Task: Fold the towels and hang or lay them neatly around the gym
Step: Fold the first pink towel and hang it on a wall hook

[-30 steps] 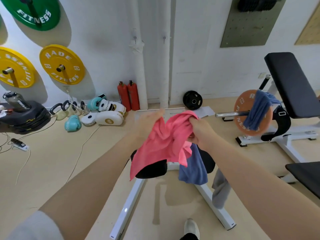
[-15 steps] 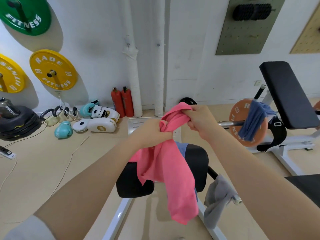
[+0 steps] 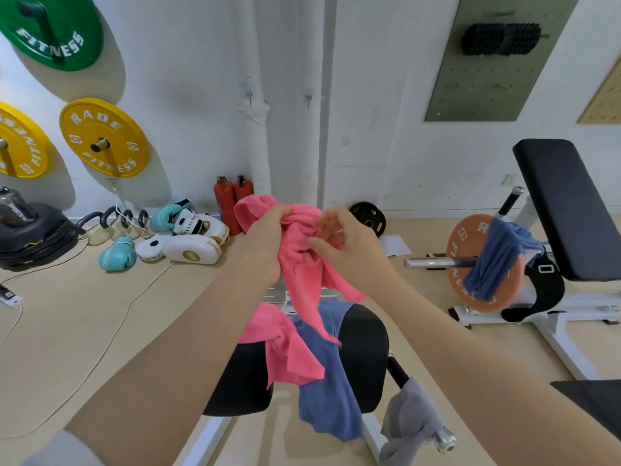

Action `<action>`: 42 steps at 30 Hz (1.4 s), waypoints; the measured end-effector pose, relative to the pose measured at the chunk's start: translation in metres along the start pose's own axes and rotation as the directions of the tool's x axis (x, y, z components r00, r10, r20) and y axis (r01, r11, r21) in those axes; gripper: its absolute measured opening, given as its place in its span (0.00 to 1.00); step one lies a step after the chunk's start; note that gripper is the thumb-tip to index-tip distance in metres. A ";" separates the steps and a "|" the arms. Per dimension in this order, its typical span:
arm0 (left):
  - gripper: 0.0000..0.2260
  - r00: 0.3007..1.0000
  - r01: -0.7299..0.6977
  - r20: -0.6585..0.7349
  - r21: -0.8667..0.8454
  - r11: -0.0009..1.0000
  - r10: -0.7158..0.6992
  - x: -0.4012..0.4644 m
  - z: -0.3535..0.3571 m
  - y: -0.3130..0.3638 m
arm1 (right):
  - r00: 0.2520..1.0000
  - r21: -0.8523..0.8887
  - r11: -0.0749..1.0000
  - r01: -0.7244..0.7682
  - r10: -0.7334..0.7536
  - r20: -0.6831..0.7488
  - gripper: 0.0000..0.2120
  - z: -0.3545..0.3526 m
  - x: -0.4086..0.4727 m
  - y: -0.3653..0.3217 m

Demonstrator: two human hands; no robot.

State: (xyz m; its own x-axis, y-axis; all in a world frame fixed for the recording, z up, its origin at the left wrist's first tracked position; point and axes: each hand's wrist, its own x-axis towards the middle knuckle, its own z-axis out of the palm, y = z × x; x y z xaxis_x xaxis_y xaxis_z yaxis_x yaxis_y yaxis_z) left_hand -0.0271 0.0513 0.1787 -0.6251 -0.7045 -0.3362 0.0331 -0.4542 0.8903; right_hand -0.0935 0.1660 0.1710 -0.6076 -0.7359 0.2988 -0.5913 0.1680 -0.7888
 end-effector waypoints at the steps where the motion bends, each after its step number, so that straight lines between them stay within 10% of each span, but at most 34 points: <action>1: 0.10 1.000 0.001 0.001 -0.034 0.999 -0.001 0.001 0.002 0.001 | 1.000 -0.015 1.000 -0.019 0.018 -0.017 0.10 0.000 0.003 0.005; 6: 0.13 0.993 -0.121 -0.029 -0.165 0.979 0.118 0.012 0.005 0.011 | 0.975 -0.027 0.981 -0.191 0.193 0.114 0.05 -0.004 0.015 0.037; 11: 0.16 0.972 -0.191 -0.030 0.473 0.860 0.232 0.035 -0.012 0.003 | 0.897 0.254 0.861 -0.441 0.428 0.106 0.02 -0.015 0.019 0.058; 16: 0.10 0.997 -0.057 -0.007 0.670 0.741 0.083 0.044 -0.017 -0.017 | 0.897 0.480 0.764 -0.432 0.420 0.139 0.07 -0.021 0.028 0.055; 24: 0.05 0.990 -0.008 -0.139 0.127 0.992 0.025 0.037 0.014 -0.020 | 0.860 0.715 0.485 -0.502 0.200 0.469 0.13 -0.042 0.036 0.042; 30: 0.16 0.995 -0.065 -0.078 -0.101 0.993 0.057 0.031 0.026 -0.029 | 0.963 0.118 0.972 -0.203 0.177 0.202 0.06 -0.044 0.032 0.045; 33: 0.15 0.989 -0.124 0.059 -0.168 0.978 0.136 0.028 0.032 -0.037 | 0.999 -0.186 0.982 0.041 -0.039 0.014 0.02 -0.041 0.028 0.046; 39: 0.12 0.939 -0.077 0.308 -0.250 0.965 0.154 0.019 0.046 -0.047 | 0.969 0.032 0.983 0.182 -0.185 0.162 0.08 -0.045 0.025 0.036; 42: 0.11 0.926 -0.166 0.315 -0.155 0.974 0.208 0.015 0.053 -0.050 | 0.993 -0.038 0.993 0.115 -0.116 -0.020 0.14 -0.044 0.027 0.042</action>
State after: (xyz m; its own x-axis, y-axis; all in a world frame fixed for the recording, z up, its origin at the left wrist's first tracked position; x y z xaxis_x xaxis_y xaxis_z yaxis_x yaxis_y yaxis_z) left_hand -0.0798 0.0923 0.1452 -0.8175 -0.5751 -0.0295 0.2569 -0.4101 0.8751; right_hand -0.1580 0.1822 0.1690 -0.5454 -0.7372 0.3989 -0.6772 0.1071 -0.7280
